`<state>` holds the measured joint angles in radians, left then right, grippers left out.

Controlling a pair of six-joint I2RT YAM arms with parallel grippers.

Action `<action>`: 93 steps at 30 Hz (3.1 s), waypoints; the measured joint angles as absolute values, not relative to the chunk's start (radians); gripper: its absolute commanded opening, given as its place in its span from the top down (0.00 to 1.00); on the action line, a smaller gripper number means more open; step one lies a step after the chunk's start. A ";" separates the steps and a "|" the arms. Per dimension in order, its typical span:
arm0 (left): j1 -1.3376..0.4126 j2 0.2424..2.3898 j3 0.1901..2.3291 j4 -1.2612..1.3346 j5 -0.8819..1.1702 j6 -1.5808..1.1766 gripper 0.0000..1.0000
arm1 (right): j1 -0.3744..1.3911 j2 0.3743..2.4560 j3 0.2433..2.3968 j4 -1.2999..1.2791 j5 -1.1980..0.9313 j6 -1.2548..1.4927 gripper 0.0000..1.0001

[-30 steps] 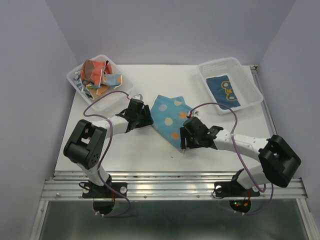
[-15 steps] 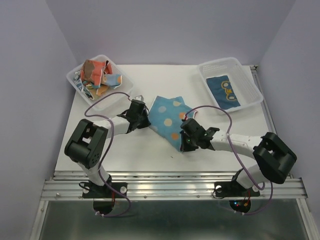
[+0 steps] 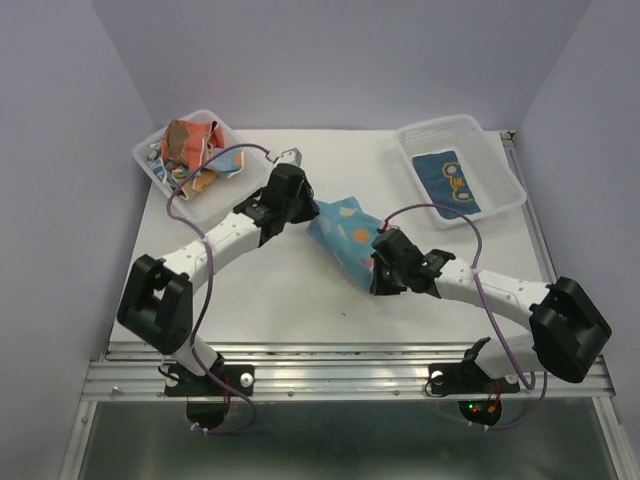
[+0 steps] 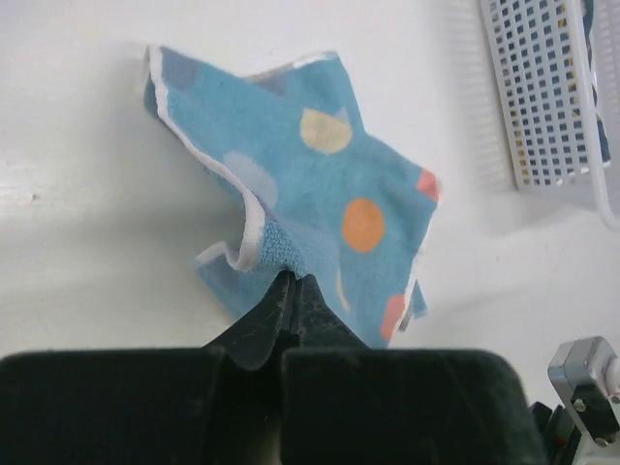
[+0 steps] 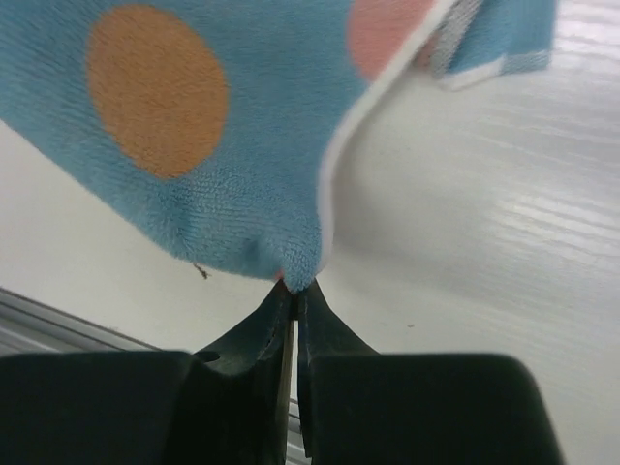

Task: Fold and stack the towels
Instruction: Flatten out the crumpled towel

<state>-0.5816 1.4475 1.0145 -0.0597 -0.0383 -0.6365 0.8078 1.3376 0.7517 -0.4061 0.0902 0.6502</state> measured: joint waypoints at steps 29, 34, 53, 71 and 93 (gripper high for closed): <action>-0.544 1.857 1.274 -0.113 0.028 -0.472 0.11 | 0.484 1.508 0.884 -0.403 0.162 0.605 0.98; -0.514 1.888 1.274 -0.055 0.064 -0.487 0.18 | 0.484 1.518 0.884 -0.403 0.161 0.599 0.98; -0.509 1.968 1.291 -0.026 0.149 -0.521 0.58 | 0.484 1.526 0.884 -0.403 0.162 0.595 0.98; -0.509 1.855 1.162 -0.012 0.170 -0.559 1.00 | 0.484 1.510 0.884 -0.417 0.162 0.589 0.99; -0.561 1.010 1.107 0.040 0.187 -0.618 1.00 | 0.484 0.979 1.242 -0.505 -0.103 0.446 0.99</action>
<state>-0.5610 1.0100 1.1069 0.0402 0.1867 -0.6182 0.4835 0.9787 1.2423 -0.5045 -0.1032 0.4461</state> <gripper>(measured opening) 0.131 0.064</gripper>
